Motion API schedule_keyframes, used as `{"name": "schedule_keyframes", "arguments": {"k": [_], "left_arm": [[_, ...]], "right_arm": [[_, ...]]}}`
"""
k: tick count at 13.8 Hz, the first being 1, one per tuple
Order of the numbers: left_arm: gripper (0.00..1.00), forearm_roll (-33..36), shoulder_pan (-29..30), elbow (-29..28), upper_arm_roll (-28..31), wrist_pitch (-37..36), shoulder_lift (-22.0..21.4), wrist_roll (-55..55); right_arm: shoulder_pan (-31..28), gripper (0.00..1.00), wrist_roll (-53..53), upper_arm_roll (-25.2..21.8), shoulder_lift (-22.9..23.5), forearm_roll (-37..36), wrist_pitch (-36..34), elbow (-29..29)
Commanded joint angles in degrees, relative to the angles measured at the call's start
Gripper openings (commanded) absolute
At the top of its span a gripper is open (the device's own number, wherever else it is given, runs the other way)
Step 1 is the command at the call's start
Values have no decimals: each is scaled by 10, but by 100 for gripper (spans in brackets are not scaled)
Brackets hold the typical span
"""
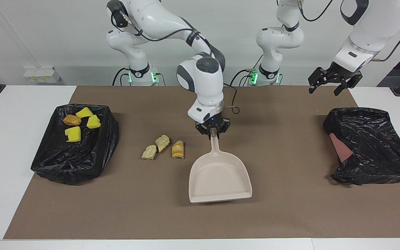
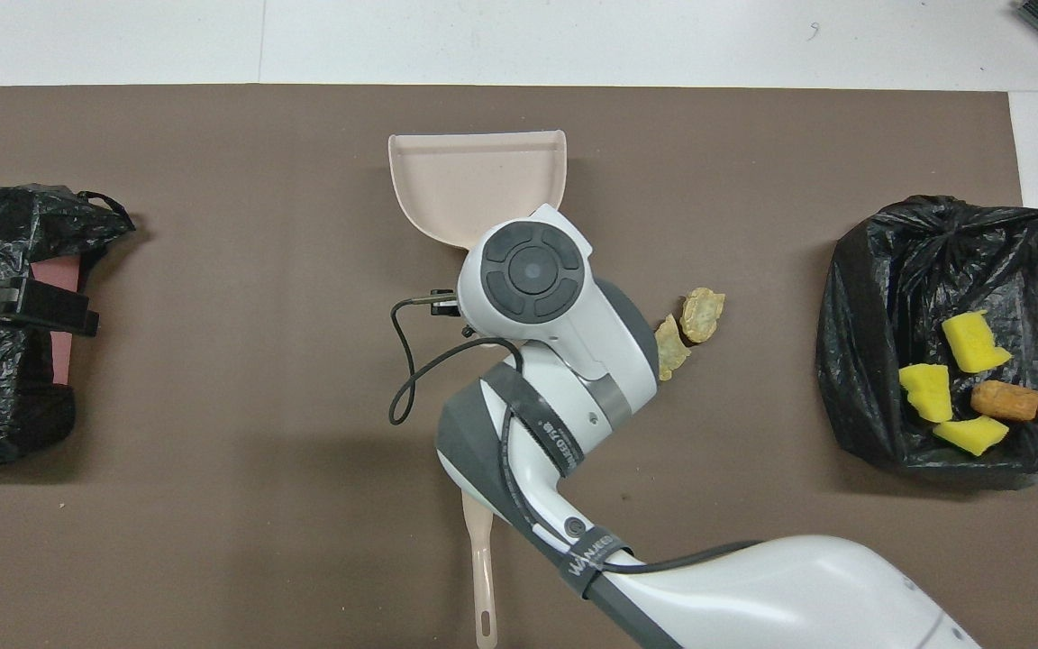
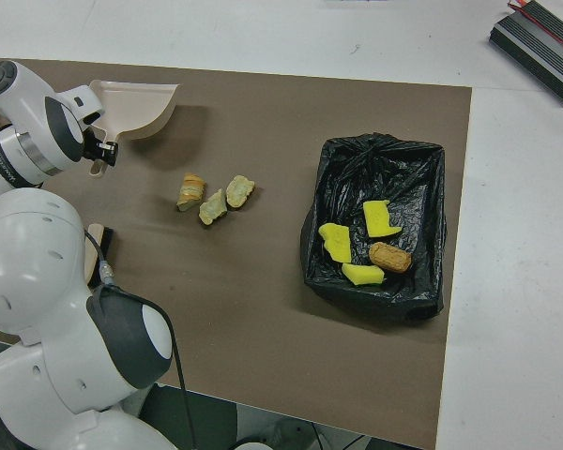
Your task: Sweep and dump trash in bin
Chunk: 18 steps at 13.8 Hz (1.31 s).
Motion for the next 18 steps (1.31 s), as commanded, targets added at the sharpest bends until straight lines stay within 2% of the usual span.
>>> {"name": "schedule_keyframes", "arguments": {"k": [1,2,3,4,8,9,10,11,14,18], "left_arm": [[100,11,4,-2,-3,-4,-4,6],[100,11,4,-2,-3,-3,-4,6],[100,11,3,-2,-3,-3,-4,6],[100,11,3,-2,-3,-4,-4,6],[100,11,4,-2,-3,-4,-4,6],[100,11,3,-2,-3,-3,-4,6],[100,11,3,-2,-3,-3,-4,6],[100,11,4,-2,-3,-4,-4,6],[100,11,4,-2,-3,-3,-4,6],[100,11,4,-2,-3,-4,-4,6]], "right_arm": [[-2,16,9,-3,30,4,31,26],[-1,27,9,-3,29,8,34,21],[-3,33,8,-3,26,10,37,1],[-4,36,4,-3,19,13,39,-17],[-6,39,3,-1,14,14,32,-24],[-5,48,3,-1,13,14,28,-23],[-5,91,2,-1,13,13,28,-22],[-8,100,2,-1,5,15,27,-21],[-29,100,2,1,-44,26,-14,-22],[-14,100,-24,10,-116,35,-142,-41]]}}
